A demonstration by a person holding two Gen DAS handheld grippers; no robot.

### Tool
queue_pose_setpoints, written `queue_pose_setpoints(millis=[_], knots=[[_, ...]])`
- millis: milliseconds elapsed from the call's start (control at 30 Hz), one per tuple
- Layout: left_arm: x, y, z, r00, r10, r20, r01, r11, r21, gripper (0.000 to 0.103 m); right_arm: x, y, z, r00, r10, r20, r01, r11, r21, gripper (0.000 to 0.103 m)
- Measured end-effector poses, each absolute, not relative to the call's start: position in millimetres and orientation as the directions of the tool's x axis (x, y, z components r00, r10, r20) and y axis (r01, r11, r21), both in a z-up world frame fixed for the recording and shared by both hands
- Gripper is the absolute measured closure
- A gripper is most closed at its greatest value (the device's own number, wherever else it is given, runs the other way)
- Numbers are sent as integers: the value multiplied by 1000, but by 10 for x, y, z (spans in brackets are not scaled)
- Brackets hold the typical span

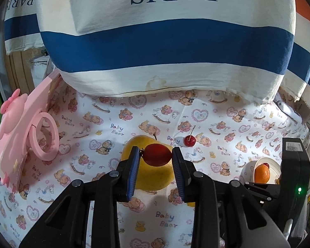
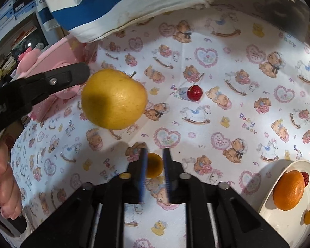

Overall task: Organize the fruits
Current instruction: 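Grasp the small orange fruit beside the pear with the right gripper while the left holds the tomato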

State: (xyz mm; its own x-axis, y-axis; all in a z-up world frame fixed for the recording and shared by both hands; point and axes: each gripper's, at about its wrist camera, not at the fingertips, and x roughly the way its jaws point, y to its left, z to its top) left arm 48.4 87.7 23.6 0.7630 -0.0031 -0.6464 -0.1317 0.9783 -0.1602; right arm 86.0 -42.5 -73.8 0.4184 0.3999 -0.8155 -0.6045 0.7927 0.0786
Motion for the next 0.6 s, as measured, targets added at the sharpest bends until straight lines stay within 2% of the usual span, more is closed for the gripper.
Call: queue_pose_setpoints(millis=[67, 433, 600], knots=[[477, 877, 241, 765, -4, -644, -130, 978, -160, 72, 813, -376, -749, 423, 395, -816, -619, 783, 58, 65], [456, 859, 264, 766, -7, -643, -128, 978, -164, 72, 902, -306, -855, 487, 273, -829, -573, 817, -67, 65], [458, 848, 264, 766, -9, -643, -122, 980, -159, 72, 989, -377, -967, 466, 252, -848, -546, 836, -51, 74]])
